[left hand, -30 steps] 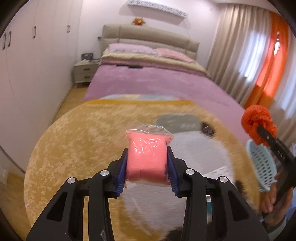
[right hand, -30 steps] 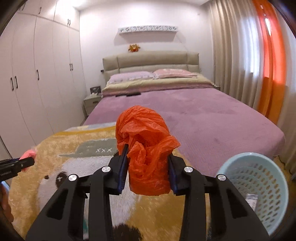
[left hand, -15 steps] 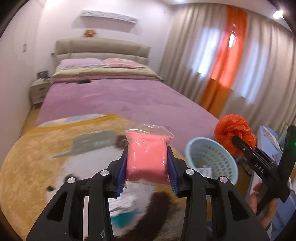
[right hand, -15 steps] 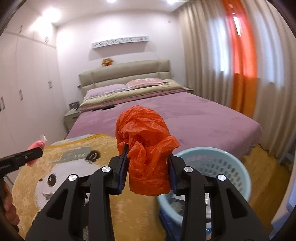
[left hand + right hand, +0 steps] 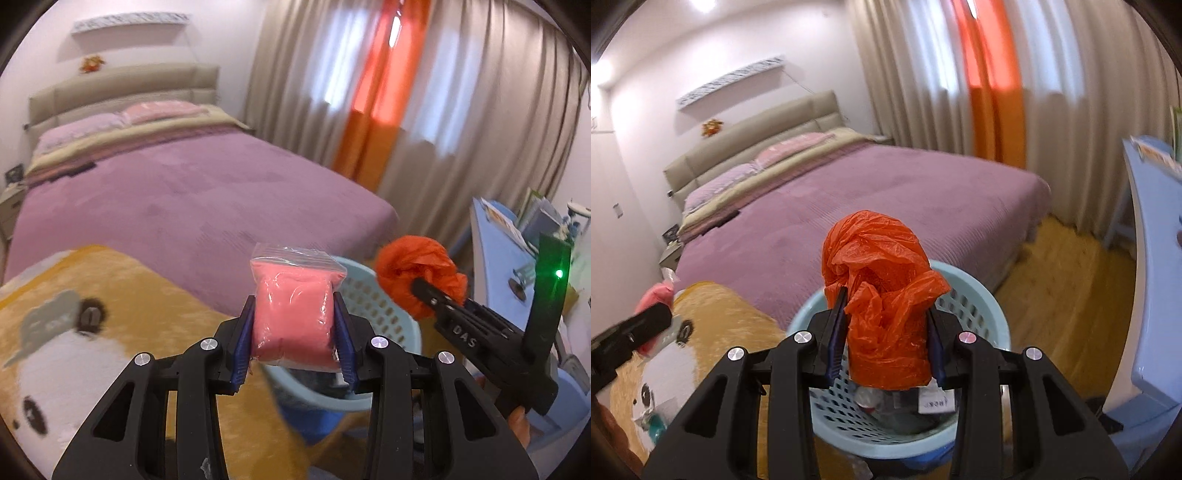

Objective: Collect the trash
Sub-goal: 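Carry the pink packet and orange bag to the wastebasket and release both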

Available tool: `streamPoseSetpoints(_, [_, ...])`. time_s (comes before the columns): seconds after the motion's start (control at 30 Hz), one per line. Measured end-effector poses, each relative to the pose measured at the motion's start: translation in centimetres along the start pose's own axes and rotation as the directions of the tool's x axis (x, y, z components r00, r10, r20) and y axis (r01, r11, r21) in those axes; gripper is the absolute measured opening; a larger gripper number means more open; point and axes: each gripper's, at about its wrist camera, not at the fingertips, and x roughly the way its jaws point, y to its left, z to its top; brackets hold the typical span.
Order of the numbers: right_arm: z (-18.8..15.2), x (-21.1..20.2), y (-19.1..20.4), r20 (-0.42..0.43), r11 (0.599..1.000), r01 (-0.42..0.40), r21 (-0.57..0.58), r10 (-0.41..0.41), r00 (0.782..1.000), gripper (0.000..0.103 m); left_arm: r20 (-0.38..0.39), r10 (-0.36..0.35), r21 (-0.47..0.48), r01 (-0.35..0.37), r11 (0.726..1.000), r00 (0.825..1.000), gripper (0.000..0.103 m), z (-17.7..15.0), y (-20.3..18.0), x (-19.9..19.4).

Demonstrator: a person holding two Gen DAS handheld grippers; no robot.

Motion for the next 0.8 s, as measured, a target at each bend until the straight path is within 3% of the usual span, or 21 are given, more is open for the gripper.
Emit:
streamPoseSetpoints(0.07, [0.1,0.8,-0.7,-0.023,1.0,0.002,0.012,-0.001,1.0,0.034,-0.061,-0.034,-0.019,0.033,0.999,0.998,0.038,0.0,-0.8,1.7])
streamPoseSetpoints(0.2, [0.0,2.4,-1.5,-0.067,0.999,0.026,0.02,-0.024,0.997,0.035,-0.088,-0.045,0.026,0.048,0.999,0.995,0.038,-0.6,-2.3,3.6])
streamPoseSetpoints(0.3, [-0.4,3.3,-2.2,-0.099,0.999,0.017,0.049,-0.012,0.995,0.037,-0.122,-0.069,-0.003,0.069,0.998,0.99,0.04,-0.7,-2.4,5.5])
streamPoseSetpoints(0.33, [-0.5,3.7,-2.5,-0.113,0.998,0.013,0.062,-0.006,0.994,0.043,-0.125,-0.07,-0.007,0.07,0.998,0.99,0.045,-0.8,-2.3,5.9])
streamPoseSetpoints(0.37, [-0.6,3.9,-2.6,-0.123,0.998,0.008,0.069,0.001,0.992,0.046,-0.141,-0.05,-0.007,0.05,0.999,0.989,0.067,-1.0,-2.3,6.3])
streamPoseSetpoints(0.4, [-0.7,4.1,-2.8,-0.132,0.997,-0.003,0.075,0.013,0.991,0.051,-0.149,-0.03,-0.008,0.029,1.0,0.988,0.078,-1.1,-2.4,6.6])
streamPoseSetpoints(0.57, [-1.3,3.8,-3.4,-0.144,0.998,-0.006,0.07,0.016,0.99,0.054,-0.115,-0.051,-0.01,0.05,0.999,0.992,0.079,-1.6,-1.6,4.2])
streamPoseSetpoints(0.8, [-1.1,0.6,-1.5,-0.09,0.997,-0.063,0.033,0.066,0.994,0.054,-0.006,-0.074,-0.008,0.074,0.997,0.997,0.079,-2.1,-1.2,-1.7])
